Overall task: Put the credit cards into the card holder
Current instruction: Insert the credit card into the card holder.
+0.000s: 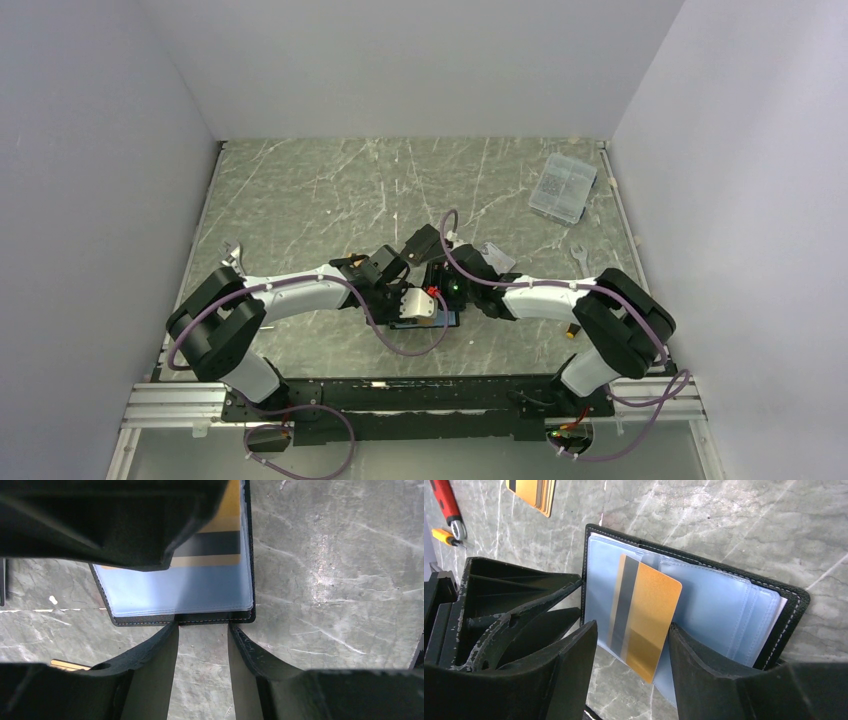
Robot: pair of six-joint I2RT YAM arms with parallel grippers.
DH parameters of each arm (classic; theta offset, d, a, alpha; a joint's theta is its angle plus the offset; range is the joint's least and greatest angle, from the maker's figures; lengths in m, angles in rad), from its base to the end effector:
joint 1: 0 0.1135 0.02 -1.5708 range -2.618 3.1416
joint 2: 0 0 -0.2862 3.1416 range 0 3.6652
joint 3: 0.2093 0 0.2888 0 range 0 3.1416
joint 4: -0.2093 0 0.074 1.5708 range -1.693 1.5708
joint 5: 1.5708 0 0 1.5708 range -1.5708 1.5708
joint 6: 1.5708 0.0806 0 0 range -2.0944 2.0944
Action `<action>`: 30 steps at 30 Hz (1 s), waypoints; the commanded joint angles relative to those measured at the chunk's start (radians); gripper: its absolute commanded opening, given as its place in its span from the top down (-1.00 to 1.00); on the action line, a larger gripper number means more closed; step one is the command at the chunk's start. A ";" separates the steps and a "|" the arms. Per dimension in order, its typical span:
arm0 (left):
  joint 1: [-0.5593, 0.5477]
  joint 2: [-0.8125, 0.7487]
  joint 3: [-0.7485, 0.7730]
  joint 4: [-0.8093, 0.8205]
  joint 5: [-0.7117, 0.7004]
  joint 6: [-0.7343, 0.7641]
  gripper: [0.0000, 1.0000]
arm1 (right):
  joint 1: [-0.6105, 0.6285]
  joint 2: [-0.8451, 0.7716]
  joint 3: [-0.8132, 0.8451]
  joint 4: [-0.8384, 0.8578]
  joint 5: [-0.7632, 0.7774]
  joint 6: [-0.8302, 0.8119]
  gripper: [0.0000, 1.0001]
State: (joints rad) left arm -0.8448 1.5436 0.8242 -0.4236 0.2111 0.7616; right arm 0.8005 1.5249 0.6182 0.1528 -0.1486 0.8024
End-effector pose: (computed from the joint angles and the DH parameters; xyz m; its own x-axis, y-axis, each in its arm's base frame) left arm 0.2049 -0.2562 0.1195 0.1073 0.8956 -0.4318 0.9878 -0.0468 0.1483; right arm 0.2284 0.2525 0.1087 -0.8957 0.0981 -0.4338 -0.2028 0.7780 0.5946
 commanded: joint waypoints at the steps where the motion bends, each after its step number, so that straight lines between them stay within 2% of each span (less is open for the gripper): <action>1: 0.005 -0.002 -0.022 0.040 -0.013 0.006 0.09 | 0.001 0.029 0.032 -0.044 -0.023 -0.041 -0.15; 6: 0.006 -0.008 -0.030 0.042 -0.015 0.010 0.09 | -0.019 -0.008 0.025 -0.093 0.007 -0.050 -0.16; 10: 0.005 -0.011 -0.039 0.044 -0.018 0.007 0.10 | -0.019 0.019 0.031 -0.075 -0.017 -0.047 0.08; 12: 0.005 -0.010 -0.045 0.044 -0.018 0.008 0.09 | -0.019 0.014 0.024 -0.059 -0.037 -0.044 0.13; 20: 0.005 -0.008 -0.053 0.049 -0.023 0.013 0.10 | -0.110 -0.037 0.003 -0.042 -0.170 -0.064 0.04; 25: 0.006 -0.010 -0.053 0.048 -0.026 0.015 0.10 | -0.142 -0.047 -0.003 -0.074 -0.179 -0.076 0.05; 28: 0.005 -0.008 -0.051 0.049 -0.028 0.015 0.11 | -0.143 -0.035 -0.013 -0.037 -0.186 -0.056 0.22; 30: 0.005 -0.007 -0.049 0.050 -0.030 0.015 0.11 | -0.142 -0.018 -0.016 -0.007 -0.200 -0.043 0.48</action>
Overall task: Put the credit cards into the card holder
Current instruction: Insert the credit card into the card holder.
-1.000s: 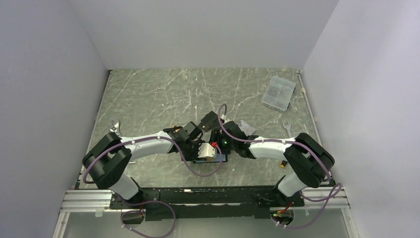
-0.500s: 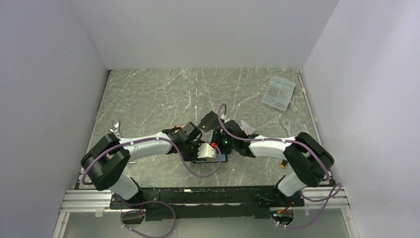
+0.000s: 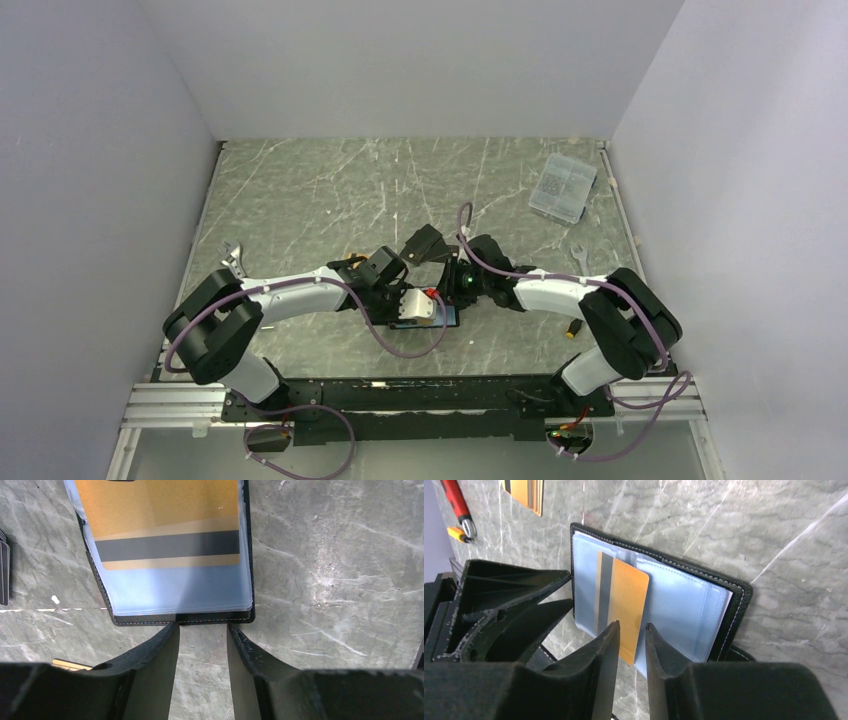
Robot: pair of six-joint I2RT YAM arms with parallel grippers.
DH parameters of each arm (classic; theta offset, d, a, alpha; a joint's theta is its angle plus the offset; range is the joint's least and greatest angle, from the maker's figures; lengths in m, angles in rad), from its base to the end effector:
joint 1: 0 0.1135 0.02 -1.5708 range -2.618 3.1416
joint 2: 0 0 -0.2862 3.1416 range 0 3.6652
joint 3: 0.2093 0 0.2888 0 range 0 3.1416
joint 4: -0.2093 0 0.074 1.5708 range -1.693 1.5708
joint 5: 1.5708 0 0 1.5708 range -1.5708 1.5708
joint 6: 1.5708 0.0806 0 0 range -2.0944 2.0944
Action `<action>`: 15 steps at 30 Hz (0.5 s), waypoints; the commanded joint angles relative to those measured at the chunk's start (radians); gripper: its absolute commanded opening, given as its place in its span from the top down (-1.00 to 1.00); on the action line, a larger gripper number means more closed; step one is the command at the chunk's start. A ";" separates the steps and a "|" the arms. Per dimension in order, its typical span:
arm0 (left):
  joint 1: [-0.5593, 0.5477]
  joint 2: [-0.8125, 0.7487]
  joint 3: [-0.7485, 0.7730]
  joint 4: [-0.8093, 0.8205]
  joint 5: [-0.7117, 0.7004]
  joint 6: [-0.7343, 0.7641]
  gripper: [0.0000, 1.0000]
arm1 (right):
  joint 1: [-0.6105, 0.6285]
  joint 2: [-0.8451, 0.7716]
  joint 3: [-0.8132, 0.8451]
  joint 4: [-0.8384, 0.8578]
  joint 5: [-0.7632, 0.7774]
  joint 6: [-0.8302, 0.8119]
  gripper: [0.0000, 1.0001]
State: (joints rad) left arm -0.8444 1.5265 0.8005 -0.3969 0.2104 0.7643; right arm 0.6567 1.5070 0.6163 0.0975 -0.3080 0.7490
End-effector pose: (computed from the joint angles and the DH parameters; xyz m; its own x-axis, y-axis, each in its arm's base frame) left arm 0.2030 -0.2539 0.1190 0.1154 0.8891 -0.4429 0.9854 -0.0463 0.1638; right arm 0.2479 0.2220 0.1097 -0.9242 0.1069 -0.3667 -0.1651 0.7539 0.6359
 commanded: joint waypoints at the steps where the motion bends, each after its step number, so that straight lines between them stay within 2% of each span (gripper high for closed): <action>1: 0.005 0.011 -0.025 0.021 -0.028 0.012 0.11 | 0.001 0.008 -0.014 0.054 -0.045 0.013 0.65; 3: 0.005 0.012 -0.023 0.020 -0.029 0.013 0.11 | 0.001 0.018 -0.013 0.057 -0.047 0.018 0.94; 4: 0.004 0.012 -0.024 0.020 -0.029 0.013 0.11 | 0.000 0.019 -0.014 0.058 -0.044 0.018 0.99; 15: 0.005 0.017 -0.016 0.015 -0.030 0.012 0.12 | -0.011 0.007 -0.027 0.037 -0.035 0.008 0.94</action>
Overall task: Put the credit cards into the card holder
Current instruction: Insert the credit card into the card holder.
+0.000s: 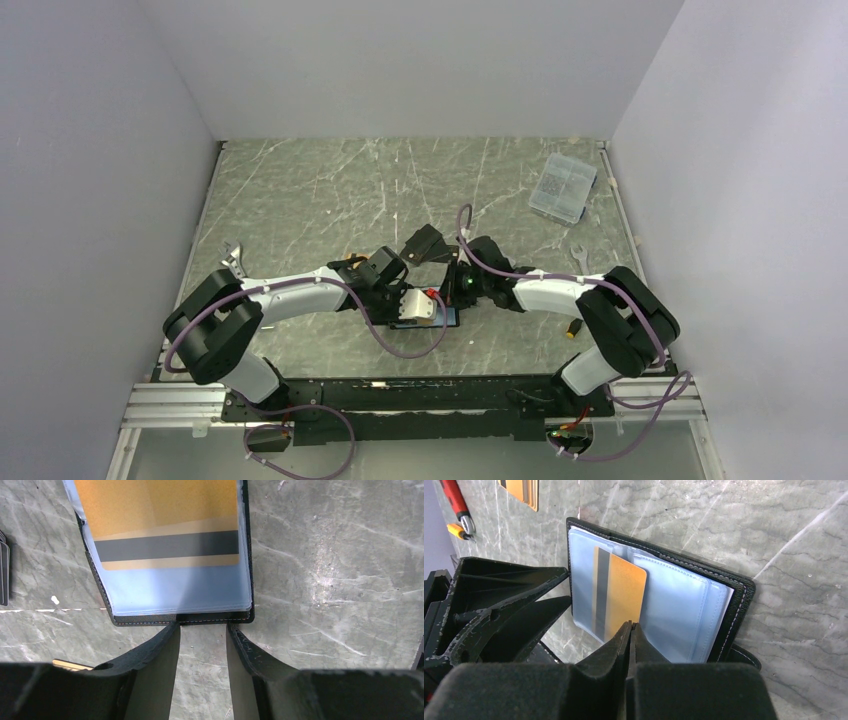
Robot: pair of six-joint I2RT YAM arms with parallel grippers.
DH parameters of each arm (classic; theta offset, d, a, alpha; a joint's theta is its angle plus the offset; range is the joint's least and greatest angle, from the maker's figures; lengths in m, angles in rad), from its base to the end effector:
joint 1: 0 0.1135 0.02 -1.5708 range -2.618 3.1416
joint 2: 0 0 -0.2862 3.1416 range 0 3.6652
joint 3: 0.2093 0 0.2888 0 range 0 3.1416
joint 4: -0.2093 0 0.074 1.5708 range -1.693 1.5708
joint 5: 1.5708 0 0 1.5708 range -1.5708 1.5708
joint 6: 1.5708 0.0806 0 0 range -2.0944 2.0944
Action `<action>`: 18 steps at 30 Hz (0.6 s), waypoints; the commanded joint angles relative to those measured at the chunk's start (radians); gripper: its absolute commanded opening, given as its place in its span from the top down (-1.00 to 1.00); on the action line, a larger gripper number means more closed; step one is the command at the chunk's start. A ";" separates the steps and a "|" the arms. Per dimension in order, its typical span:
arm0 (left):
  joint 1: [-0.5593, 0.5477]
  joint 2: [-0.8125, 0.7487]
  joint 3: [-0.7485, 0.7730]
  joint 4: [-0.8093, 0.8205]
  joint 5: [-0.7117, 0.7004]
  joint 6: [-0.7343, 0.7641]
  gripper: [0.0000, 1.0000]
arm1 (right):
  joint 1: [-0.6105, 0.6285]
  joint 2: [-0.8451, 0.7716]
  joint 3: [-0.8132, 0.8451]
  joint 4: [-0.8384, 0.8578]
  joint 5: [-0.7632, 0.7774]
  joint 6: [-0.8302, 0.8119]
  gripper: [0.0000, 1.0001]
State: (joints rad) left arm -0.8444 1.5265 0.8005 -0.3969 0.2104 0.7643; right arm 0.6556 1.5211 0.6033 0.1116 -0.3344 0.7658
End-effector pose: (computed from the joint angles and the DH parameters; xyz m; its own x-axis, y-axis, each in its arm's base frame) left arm 0.2030 -0.2539 0.1190 0.1154 0.8891 -0.4429 0.9854 -0.0463 0.1638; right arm 0.2447 0.2215 0.1031 -0.9363 0.1059 -0.3348 -0.1484 0.7448 0.6505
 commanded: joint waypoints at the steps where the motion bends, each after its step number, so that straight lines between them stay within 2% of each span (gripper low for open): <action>1: 0.006 0.017 -0.015 0.015 -0.029 0.011 0.12 | -0.011 -0.006 -0.015 0.018 -0.008 -0.010 0.94; 18: 0.004 0.031 -0.009 0.024 -0.028 0.010 0.13 | 0.007 0.089 0.006 0.138 -0.056 0.039 0.87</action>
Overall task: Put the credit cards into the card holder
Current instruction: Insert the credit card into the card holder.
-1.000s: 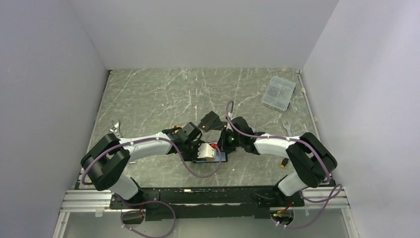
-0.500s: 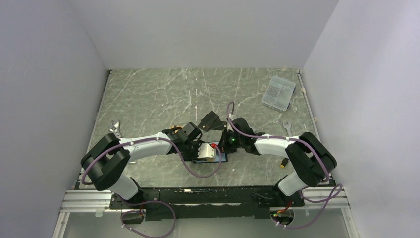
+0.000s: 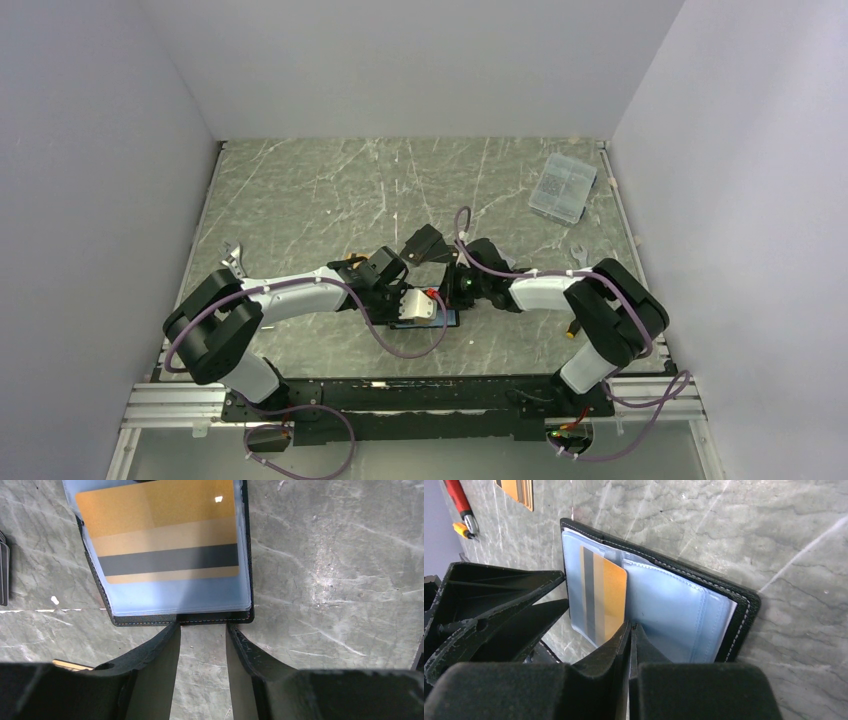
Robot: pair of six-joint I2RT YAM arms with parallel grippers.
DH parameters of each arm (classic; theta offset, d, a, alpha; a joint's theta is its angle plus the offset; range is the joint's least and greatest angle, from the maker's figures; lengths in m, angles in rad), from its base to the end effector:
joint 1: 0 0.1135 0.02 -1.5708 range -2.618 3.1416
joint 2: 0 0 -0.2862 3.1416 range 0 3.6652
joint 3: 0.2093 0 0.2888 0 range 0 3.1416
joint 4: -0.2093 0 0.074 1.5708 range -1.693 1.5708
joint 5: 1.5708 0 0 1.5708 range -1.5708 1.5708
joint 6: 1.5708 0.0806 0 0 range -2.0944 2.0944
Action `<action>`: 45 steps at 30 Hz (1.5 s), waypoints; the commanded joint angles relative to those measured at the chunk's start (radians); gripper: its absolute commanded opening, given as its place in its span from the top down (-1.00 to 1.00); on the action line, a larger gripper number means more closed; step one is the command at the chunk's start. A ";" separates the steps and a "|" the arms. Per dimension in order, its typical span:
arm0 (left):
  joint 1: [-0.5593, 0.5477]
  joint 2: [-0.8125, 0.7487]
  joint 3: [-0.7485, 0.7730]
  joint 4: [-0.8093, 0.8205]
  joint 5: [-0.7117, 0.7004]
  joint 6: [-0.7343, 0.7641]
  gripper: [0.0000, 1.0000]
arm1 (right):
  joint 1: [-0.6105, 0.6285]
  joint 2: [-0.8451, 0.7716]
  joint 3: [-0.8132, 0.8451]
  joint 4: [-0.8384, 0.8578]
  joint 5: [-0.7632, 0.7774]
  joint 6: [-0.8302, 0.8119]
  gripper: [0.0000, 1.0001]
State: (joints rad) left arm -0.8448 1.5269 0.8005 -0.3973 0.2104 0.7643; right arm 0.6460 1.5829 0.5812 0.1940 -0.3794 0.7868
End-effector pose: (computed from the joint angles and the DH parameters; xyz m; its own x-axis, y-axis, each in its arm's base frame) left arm 0.2029 -0.2539 0.1189 0.1155 0.8893 -0.4424 0.9855 -0.0468 0.1633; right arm 0.2448 0.2220 0.0865 -0.9482 0.1089 -0.2985 -0.1305 0.7230 0.6784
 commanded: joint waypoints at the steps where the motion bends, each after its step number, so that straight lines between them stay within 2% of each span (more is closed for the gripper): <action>1: 0.005 0.032 -0.008 0.023 -0.028 0.010 0.13 | 0.023 0.035 0.031 0.062 -0.011 0.023 0.87; 13: 0.005 0.027 -0.018 0.035 -0.029 0.016 0.13 | 0.111 0.100 0.077 0.071 0.016 0.056 0.87; 21: 0.008 0.009 -0.023 0.024 -0.029 0.024 0.13 | 0.073 0.019 0.070 -0.035 0.049 0.002 0.72; 26: 0.017 -0.012 -0.021 0.011 -0.023 0.026 0.13 | 0.050 -0.010 0.077 -0.096 0.071 -0.032 0.72; 35: 0.022 -0.014 -0.012 0.009 -0.023 0.028 0.13 | 0.054 0.004 0.075 -0.019 0.041 0.014 0.87; 45: 0.021 -0.016 -0.009 0.013 -0.006 0.023 0.13 | 0.086 0.057 0.072 0.075 0.031 0.074 0.91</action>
State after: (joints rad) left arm -0.8318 1.5208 0.7959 -0.3920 0.2119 0.7704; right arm 0.7132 1.6123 0.6384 0.2024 -0.3462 0.8326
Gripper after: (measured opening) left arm 0.437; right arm 0.051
